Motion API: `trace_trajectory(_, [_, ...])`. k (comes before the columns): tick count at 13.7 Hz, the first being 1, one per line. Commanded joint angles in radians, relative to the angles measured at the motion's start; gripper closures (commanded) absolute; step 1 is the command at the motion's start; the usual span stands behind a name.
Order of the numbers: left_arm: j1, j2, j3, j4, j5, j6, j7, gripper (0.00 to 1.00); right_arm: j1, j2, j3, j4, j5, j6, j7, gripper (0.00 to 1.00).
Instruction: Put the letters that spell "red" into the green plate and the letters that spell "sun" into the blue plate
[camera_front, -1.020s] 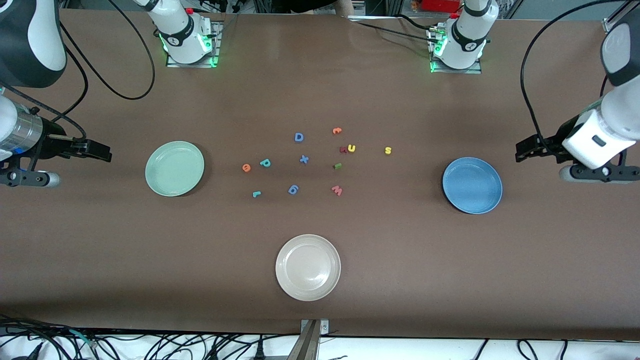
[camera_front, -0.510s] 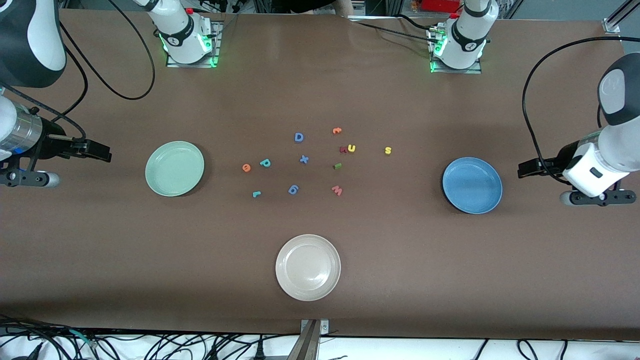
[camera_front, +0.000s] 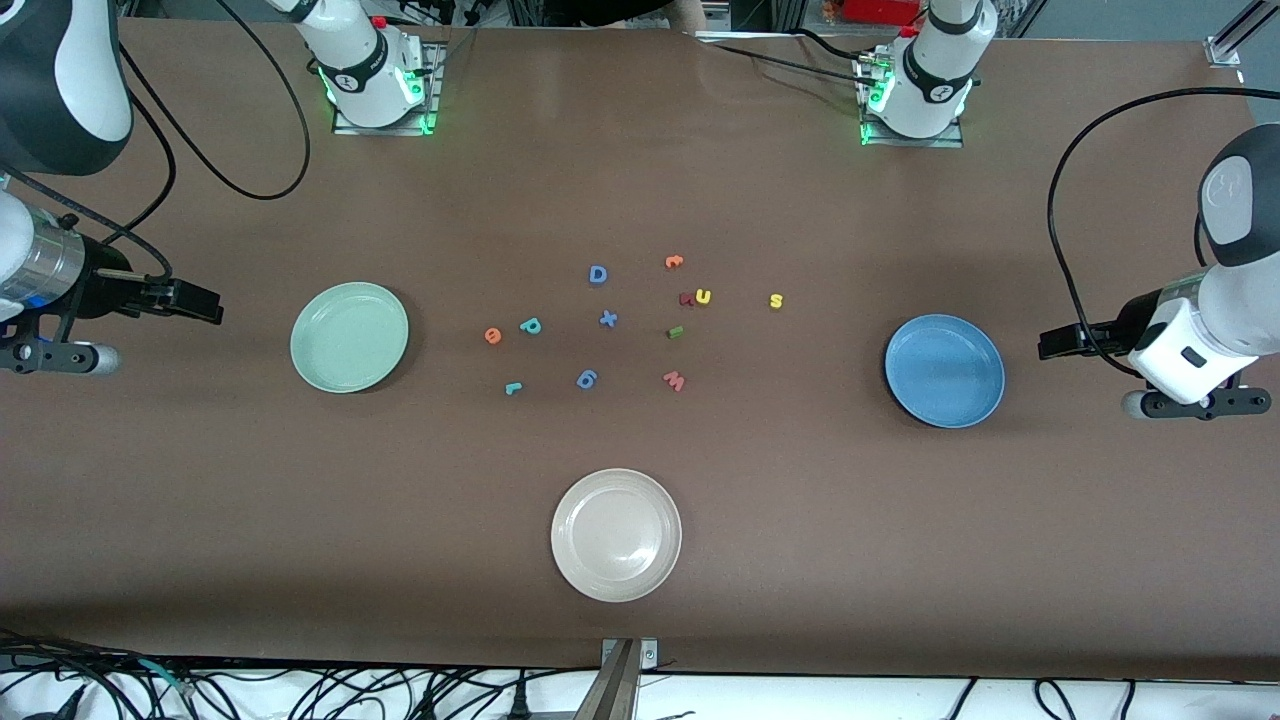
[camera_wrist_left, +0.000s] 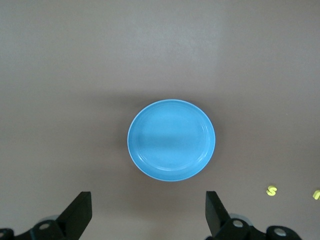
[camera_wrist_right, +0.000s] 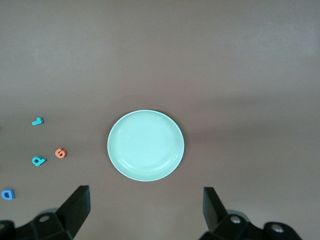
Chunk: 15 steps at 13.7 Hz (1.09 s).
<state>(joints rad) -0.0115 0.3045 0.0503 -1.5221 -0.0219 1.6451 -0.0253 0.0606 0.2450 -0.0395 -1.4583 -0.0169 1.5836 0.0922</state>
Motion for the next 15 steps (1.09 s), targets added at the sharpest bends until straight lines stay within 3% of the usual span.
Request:
trace_trajectory(1, [0.004,-0.053,-0.009,0.019,-0.018,-0.056,0.007,0.0,0.001,0.01,-0.002,0.022,0.015,-0.007,-0.005,0.0])
trace_trajectory(5, [-0.005,-0.113,-0.013,0.019,-0.018,-0.117,-0.002,0.0,-0.001,0.01,-0.002,0.021,0.015,-0.007,-0.003,0.0])
trace_trajectory(15, [-0.008,-0.127,-0.018,0.019,-0.007,-0.133,-0.002,0.0,-0.001,0.01,-0.002,0.021,0.015,-0.007,-0.005,0.0])
